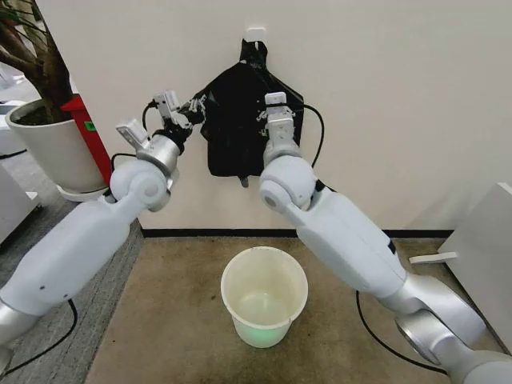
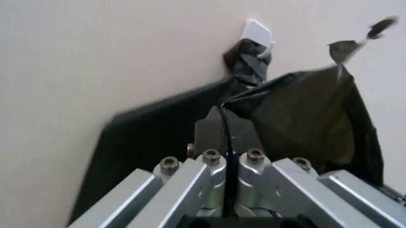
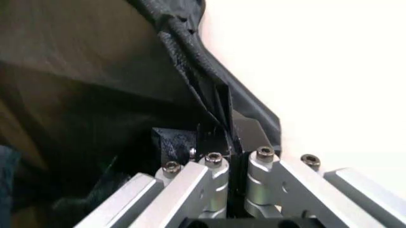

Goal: Place the garbage bag over the trash bin.

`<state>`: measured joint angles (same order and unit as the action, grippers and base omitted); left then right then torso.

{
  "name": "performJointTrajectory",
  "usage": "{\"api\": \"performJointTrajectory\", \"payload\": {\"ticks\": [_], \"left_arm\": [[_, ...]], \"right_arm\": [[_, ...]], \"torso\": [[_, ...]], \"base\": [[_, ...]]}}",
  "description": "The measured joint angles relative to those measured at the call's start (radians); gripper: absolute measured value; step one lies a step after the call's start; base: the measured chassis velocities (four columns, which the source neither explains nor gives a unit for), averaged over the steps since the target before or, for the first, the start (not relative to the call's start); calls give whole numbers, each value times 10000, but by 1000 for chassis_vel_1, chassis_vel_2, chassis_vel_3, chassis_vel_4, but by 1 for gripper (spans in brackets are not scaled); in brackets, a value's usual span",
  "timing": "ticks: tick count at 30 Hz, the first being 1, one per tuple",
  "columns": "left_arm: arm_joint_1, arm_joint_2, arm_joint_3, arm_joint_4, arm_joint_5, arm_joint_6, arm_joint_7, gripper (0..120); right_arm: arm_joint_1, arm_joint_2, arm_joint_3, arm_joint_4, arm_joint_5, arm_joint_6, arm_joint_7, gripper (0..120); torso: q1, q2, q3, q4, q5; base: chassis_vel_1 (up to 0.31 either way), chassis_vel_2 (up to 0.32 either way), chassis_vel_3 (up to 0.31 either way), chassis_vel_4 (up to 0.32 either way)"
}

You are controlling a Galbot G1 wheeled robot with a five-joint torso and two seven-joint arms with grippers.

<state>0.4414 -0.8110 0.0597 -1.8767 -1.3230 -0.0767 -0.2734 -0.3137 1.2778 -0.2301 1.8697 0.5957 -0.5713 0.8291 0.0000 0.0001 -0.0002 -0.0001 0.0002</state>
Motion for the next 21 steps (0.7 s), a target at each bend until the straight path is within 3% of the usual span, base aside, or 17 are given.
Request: {"api": "performJointTrajectory", "payload": {"ticks": [7, 11, 21], "left_arm": [[1266, 79, -573, -1292, -638, 228, -568, 0], [2612, 269, -1352, -2453, -963, 340, -986, 0], [4917, 587, -1693, -4033, -966, 560, -1047, 0]], "right_arm": [[-712, -491, 233, 1173, 366, -340, -6, 0], [-1547, -884, 570, 2023, 759, -514, -26, 0], [-2852, -1532, 1142, 3221, 932, -542, -423, 0]], "torso": [[0, 1, 0, 0, 0], [0, 1, 0, 2, 0], [0, 1, 0, 0, -1]], "base": [[0, 0, 0, 0], [0, 0, 0, 0], [0, 0, 0, 0]]}}
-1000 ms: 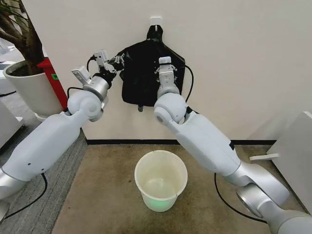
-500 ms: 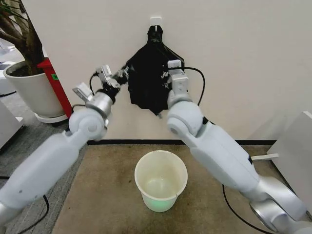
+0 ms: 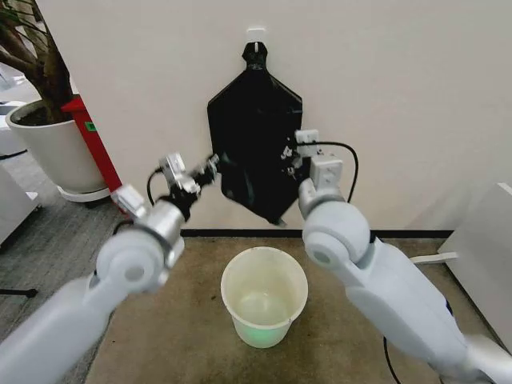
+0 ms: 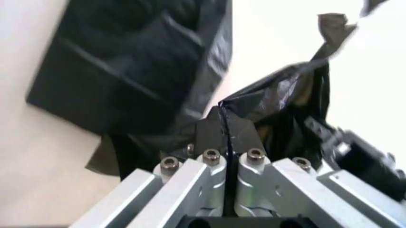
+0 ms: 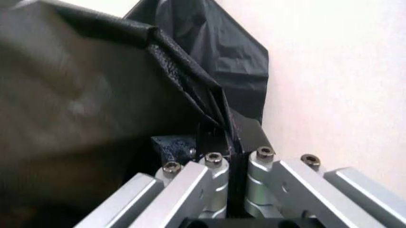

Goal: Place the garbage bag over the trash bin.

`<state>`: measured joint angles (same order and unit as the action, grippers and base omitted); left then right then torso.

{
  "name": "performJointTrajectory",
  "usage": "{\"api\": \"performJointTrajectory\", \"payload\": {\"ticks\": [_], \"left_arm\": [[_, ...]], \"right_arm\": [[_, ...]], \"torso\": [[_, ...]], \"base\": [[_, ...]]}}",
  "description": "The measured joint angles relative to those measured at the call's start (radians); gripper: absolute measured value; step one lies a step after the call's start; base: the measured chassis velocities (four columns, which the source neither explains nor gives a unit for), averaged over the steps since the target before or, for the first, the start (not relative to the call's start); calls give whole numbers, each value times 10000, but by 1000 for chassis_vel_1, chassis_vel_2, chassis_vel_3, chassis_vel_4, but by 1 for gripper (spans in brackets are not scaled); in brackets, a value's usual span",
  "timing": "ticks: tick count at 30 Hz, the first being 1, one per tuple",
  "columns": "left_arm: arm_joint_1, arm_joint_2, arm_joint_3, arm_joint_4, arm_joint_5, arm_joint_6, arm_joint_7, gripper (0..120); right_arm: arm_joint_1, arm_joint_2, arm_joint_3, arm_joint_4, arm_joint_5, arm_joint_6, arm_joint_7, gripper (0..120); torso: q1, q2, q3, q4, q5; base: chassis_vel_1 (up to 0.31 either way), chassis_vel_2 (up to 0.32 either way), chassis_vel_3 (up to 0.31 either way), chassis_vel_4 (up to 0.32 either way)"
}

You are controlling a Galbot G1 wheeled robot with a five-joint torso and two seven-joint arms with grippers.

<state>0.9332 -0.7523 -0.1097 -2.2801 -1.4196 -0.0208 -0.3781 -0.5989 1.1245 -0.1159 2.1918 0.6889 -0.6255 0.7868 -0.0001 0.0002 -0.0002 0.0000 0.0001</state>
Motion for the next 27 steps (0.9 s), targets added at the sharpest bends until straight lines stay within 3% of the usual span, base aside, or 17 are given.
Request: {"api": "performJointTrajectory", "payload": {"ticks": [17, 27], "left_arm": [[1145, 15, -64, -1308, -20, 176, -222, 0], [1851, 72, -88, -2230, -807, 506, -867, 0]], "right_arm": [[-2108, -918, 750, 1780, 180, 76, -716, 0], [-2878, -1587, 1257, 2436, 573, 67, -1017, 0]], "torso": [[0, -2, 1, 0, 0], [0, -2, 1, 0, 1]], "base": [[0, 0, 0, 0], [0, 0, 0, 0]]}}
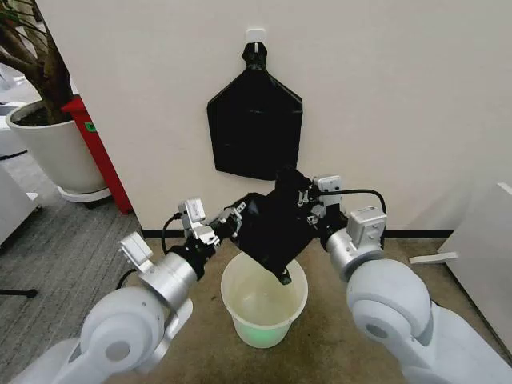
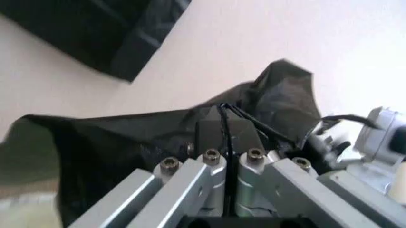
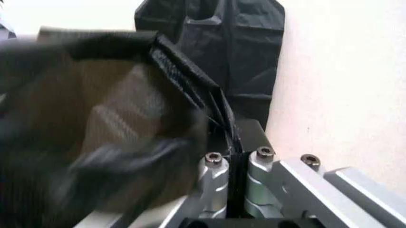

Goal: Place the garbage bag over the trash bin.

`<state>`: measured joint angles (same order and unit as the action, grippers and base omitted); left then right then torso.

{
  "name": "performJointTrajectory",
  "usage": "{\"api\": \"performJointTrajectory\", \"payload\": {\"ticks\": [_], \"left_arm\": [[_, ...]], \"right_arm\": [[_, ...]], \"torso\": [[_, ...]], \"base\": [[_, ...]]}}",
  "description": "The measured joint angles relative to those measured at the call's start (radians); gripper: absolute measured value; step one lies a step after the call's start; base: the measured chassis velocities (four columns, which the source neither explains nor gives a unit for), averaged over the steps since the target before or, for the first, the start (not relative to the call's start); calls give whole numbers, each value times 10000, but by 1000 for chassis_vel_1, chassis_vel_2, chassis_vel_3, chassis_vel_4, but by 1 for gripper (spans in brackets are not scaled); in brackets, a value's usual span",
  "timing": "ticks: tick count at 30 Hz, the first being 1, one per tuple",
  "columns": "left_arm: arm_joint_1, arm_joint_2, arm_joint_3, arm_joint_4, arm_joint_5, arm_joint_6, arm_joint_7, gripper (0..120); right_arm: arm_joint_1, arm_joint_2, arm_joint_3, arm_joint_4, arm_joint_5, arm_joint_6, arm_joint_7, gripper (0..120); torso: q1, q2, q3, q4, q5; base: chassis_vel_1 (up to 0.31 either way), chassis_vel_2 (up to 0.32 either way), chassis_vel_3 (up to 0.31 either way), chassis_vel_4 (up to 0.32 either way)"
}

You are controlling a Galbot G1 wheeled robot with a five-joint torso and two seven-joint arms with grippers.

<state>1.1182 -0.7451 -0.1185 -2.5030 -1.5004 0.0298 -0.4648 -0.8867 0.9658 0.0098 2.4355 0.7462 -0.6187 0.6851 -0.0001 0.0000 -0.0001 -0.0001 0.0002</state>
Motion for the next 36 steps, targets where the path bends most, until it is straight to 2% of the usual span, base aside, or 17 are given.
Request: {"api": "performJointTrajectory", "payload": {"ticks": [9, 21, 27, 34, 36], "left_arm": [[1399, -134, -270, -18, 12, 697, -639, 0], [2029, -155, -909, 8, 80, 911, -896, 0], [2838, -285, -1874, 17, 50, 1121, -970, 0], [3008, -276, -2213, 23, 90, 1243, -1208, 0], [3013, -224, -2294, 27, 95, 1398, -1397, 0]], "right_arm": [[-1046, -609, 552, 495, 796, -58, -155, 0], [-1548, -1083, 735, 671, 1357, -102, -87, 0], [-1759, -1304, 502, 671, 1386, -149, -83, 0], [-1952, -1538, 74, 665, 1394, -156, -18, 0], [-2009, -1528, -487, 645, 1437, -18, -26, 0]], "torso": [[0, 0, 0, 2, -1], [0, 0, 0, 0, -1], [0, 0, 0, 1, -1], [1, 0, 0, 1, -1], [1, 0, 0, 0, -2]], "base": [[0, 0, 0, 0], [0, 0, 0, 0], [0, 0, 0, 0], [0, 0, 0, 0], [0, 0, 0, 0]]}}
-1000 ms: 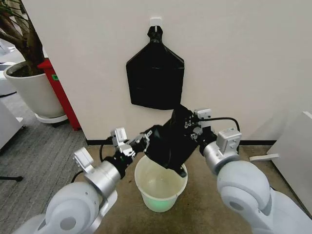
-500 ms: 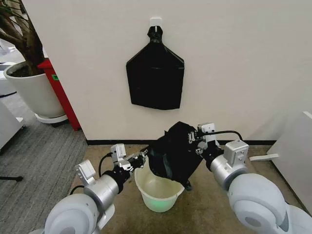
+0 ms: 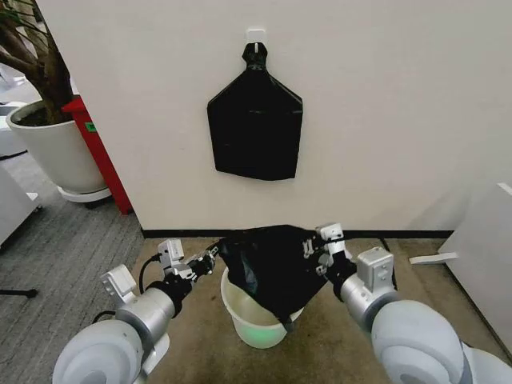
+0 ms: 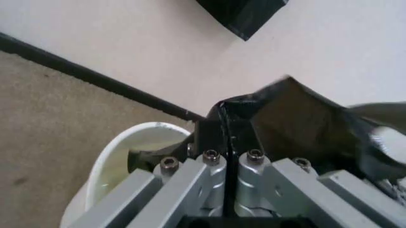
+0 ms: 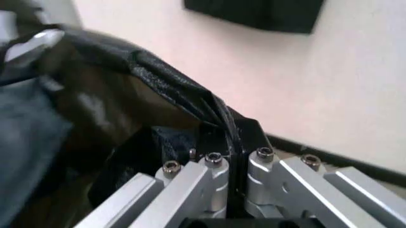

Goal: Place the garbage bag over the trash bin.

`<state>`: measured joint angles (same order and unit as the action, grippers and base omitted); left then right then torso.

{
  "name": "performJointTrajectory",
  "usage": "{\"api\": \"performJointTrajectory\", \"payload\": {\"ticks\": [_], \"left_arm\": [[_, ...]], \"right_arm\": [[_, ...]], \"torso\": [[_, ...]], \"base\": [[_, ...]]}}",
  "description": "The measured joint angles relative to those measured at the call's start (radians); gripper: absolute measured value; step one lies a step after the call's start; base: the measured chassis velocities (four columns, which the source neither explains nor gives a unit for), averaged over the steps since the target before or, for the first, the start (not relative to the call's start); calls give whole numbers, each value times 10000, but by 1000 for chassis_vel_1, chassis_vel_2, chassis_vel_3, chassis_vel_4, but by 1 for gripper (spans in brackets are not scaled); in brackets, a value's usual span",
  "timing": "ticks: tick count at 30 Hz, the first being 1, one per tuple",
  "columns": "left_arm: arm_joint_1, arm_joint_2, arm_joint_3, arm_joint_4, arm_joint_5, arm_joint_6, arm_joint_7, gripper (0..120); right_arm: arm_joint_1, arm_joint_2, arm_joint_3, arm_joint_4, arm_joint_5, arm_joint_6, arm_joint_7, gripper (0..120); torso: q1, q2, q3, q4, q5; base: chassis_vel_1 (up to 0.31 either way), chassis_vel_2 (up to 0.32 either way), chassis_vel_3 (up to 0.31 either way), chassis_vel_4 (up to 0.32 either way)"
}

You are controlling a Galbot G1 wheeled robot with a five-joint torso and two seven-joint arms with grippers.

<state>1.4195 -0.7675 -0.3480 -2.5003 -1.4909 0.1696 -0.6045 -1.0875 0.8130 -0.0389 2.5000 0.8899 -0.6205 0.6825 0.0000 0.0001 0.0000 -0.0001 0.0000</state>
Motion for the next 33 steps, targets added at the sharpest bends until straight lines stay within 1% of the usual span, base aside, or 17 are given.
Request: {"api": "performJointTrajectory", "payload": {"ticks": [2, 7, 9, 13, 18, 19, 23, 27, 33], "left_arm": [[-4, 90, -79, 1, -4, 29, -81, 0], [0, 186, -256, 1, -98, 21, -90, 0], [68, 152, -288, 2, -167, 15, -105, 0], [157, 69, -285, 1, -210, 24, -101, 0], [168, 39, -248, 2, -218, 26, -131, 0], [168, 39, -248, 2, -218, 26, -131, 0], [122, -40, -225, 2, -222, -43, -360, 0], [104, -128, -199, 3, -182, -76, -426, 0], [31, -296, 5, 3, -2, -86, -500, 0]], "right_arm": [[147, 212, -361, -209, 81, 98, -99, 0], [519, 655, -857, -562, 310, 95, -140, 0], [687, 814, -1169, -727, 449, 80, -136, 0], [798, 988, -1444, -924, 664, 69, -136, 0], [771, 1358, -2174, -1413, 833, 69, 9, 0], [771, 1358, -2174, -1413, 833, 69, 9, 0], [791, 1530, -2551, -1583, 994, 67, 209, 0], [976, 1566, -2473, -1656, 1078, 66, 258, 0], [1019, 1591, -1642, -1575, 1398, 66, 331, 0]], "torso": [[0, 0, 0, 0, -1], [0, -2, 1, 2, 0], [0, -2, 1, 1, 0], [0, -1, 1, 1, -1], [0, -2, 1, 1, -1], [0, -2, 1, 1, -1], [0, -2, 1, 1, -2], [0, -2, 1, 1, -1], [0, -1, 1, 1, 0]], "base": [[0, 0, 0, 0], [0, 0, 0, 0], [0, 0, 0, 0], [0, 0, 0, 0], [0, 0, 0, 0], [0, 0, 0, 0], [0, 0, 0, 0], [0, 0, 0, 0], [0, 0, 0, 0]]}}
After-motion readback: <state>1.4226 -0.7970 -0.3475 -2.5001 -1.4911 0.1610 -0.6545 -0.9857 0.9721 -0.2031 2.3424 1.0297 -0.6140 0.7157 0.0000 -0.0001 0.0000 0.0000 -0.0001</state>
